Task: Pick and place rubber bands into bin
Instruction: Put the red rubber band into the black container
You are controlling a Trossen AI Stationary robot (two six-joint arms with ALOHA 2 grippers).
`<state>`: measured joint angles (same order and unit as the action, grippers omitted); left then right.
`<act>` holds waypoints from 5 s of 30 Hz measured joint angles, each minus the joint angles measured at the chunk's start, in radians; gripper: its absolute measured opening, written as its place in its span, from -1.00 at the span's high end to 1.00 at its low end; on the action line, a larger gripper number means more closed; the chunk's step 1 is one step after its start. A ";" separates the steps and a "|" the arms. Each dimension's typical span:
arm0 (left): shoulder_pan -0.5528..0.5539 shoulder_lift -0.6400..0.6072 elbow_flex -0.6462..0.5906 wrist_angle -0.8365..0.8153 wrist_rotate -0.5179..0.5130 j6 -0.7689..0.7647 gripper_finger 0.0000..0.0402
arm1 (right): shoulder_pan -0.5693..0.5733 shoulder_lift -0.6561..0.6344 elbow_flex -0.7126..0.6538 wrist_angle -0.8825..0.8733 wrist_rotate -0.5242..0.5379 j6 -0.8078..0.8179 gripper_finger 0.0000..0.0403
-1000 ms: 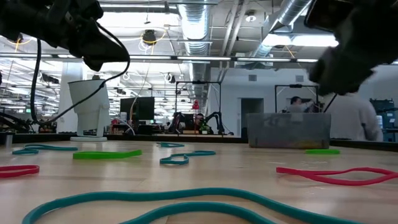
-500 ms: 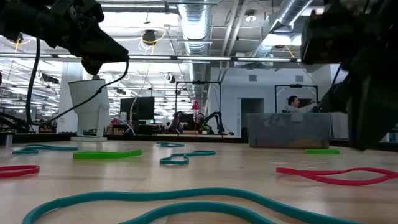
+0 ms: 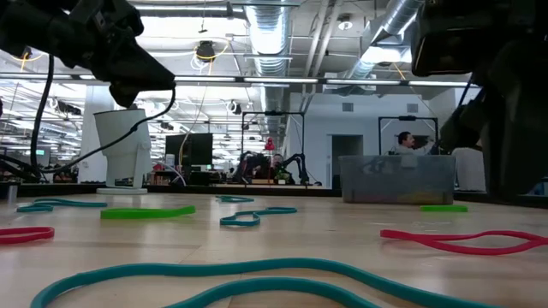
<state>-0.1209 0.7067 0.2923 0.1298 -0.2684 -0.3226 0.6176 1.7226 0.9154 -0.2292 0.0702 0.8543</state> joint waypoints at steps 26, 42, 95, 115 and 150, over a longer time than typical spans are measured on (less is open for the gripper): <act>0.000 0.000 0.000 -0.009 -0.001 0.008 0.63 | -0.005 0.123 0.017 0.086 -0.041 -0.016 0.67; 0.000 0.000 0.000 -0.014 0.000 0.013 0.63 | -0.016 0.116 0.014 0.094 -0.062 -0.090 0.96; 0.001 0.000 0.000 -0.003 -0.132 0.048 0.63 | -0.857 -0.132 0.059 -0.332 0.230 -0.625 0.69; -0.033 0.033 0.000 0.039 0.025 0.025 0.63 | -0.699 -0.228 0.419 -0.600 0.222 -0.701 0.54; -0.326 1.047 0.749 -0.582 0.517 0.009 0.63 | -0.209 -0.524 -0.092 -0.224 0.590 -0.383 0.54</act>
<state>-0.4469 1.7539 1.0417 -0.4517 0.2486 -0.3136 0.4089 1.1987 0.8230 -0.4532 0.6598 0.4714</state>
